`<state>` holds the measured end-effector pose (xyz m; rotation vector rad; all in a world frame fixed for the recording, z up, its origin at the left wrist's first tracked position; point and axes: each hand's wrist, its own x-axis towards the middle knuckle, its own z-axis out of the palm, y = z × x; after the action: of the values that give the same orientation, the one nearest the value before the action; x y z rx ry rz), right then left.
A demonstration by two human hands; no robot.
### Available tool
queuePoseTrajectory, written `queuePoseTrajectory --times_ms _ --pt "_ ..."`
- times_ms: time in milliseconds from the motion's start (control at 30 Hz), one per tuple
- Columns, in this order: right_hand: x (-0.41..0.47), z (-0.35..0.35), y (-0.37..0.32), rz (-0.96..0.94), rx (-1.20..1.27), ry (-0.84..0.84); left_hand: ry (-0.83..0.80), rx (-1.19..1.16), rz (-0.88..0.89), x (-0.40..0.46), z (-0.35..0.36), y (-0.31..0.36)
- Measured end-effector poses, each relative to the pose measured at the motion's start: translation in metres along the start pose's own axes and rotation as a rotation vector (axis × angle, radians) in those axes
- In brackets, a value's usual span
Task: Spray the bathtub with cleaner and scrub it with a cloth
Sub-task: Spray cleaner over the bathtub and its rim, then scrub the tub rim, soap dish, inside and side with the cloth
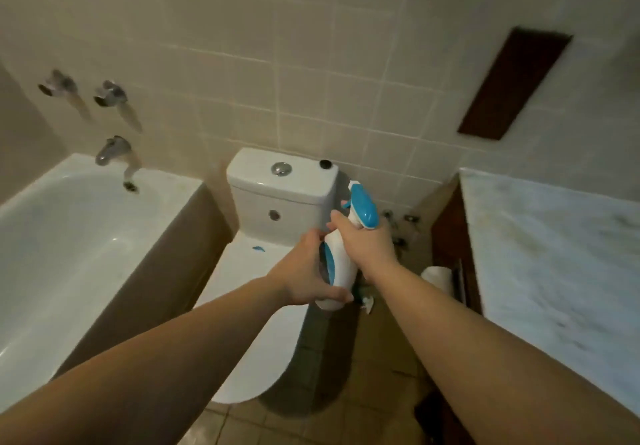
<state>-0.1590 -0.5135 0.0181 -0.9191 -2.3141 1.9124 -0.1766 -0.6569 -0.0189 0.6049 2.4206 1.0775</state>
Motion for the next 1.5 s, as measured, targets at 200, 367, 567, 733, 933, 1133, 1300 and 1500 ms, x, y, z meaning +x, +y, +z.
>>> queuePoseTrajectory --times_ms 200,367,567,733,933,1133,1300,1500 --pt "0.018 -0.094 0.022 0.018 0.065 0.312 -0.192 0.112 0.22 0.062 0.046 0.061" --pt "0.015 -0.139 0.037 -0.009 0.085 0.477 -0.355 0.217 0.361 0.099 0.068 0.095" --pt "-0.008 -0.179 0.045 -0.011 0.159 0.725 -0.525 0.299 0.532 0.122 0.096 0.141" --pt "-0.051 -0.221 0.049 -0.032 0.233 0.921 -0.662 0.279 0.656 0.115 0.134 0.183" --pt "-0.102 -0.282 0.068 0.013 0.224 1.114 -0.763 0.283 0.771 0.094 0.197 0.24" --pt "-0.141 -0.364 0.097 0.048 0.198 1.263 -0.857 0.263 0.891 0.084 0.274 0.313" --pt "-0.155 -0.446 0.116 0.058 0.169 1.319 -0.882 0.229 0.98 0.083 0.338 0.375" --pt "-0.15 -0.549 0.123 -0.019 0.164 1.352 -0.808 0.326 1.102 0.107 0.41 0.425"
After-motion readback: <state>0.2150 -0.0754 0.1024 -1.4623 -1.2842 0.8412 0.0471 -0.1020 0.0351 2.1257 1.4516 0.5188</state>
